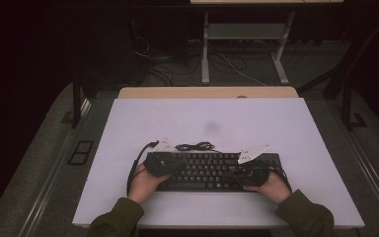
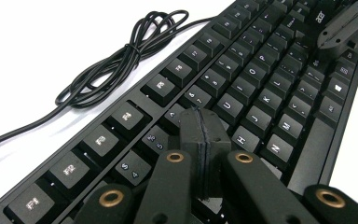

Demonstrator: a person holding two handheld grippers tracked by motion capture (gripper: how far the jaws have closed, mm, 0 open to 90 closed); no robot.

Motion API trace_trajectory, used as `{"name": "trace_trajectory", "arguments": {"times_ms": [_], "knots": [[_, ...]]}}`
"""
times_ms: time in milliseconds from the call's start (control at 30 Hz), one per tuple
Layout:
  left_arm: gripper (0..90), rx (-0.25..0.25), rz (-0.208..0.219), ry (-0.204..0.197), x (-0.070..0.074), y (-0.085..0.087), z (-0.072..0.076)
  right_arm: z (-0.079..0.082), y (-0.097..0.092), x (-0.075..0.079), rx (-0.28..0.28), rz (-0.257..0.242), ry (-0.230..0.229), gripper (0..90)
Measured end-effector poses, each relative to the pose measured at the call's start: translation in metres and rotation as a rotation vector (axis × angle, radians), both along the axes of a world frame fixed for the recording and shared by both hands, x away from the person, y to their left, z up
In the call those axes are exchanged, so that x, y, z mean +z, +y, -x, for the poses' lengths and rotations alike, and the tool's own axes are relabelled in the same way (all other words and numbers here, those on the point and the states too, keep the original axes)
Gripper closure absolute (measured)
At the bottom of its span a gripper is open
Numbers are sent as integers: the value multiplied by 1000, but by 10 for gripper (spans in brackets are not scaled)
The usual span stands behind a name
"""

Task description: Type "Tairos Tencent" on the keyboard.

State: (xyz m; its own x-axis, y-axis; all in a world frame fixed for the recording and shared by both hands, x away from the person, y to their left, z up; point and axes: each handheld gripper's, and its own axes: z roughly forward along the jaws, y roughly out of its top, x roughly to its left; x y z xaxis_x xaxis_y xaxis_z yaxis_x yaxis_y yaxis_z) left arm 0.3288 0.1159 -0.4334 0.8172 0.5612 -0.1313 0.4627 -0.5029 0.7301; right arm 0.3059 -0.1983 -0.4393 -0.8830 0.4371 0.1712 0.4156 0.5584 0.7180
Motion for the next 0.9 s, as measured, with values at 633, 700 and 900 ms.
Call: {"name": "trace_trajectory", "arguments": {"times_ms": [633, 700, 900], "knots": [[890, 0, 15, 2, 2, 0, 1, 0, 0, 0, 0, 0, -1, 892], [888, -1, 18, -5, 3, 1, 1, 0, 0, 0, -2, -1, 1, 892], [797, 20, 60, 1, 6, 5, 6, 0, -1, 0, -1, -1, 3, 892]]}}
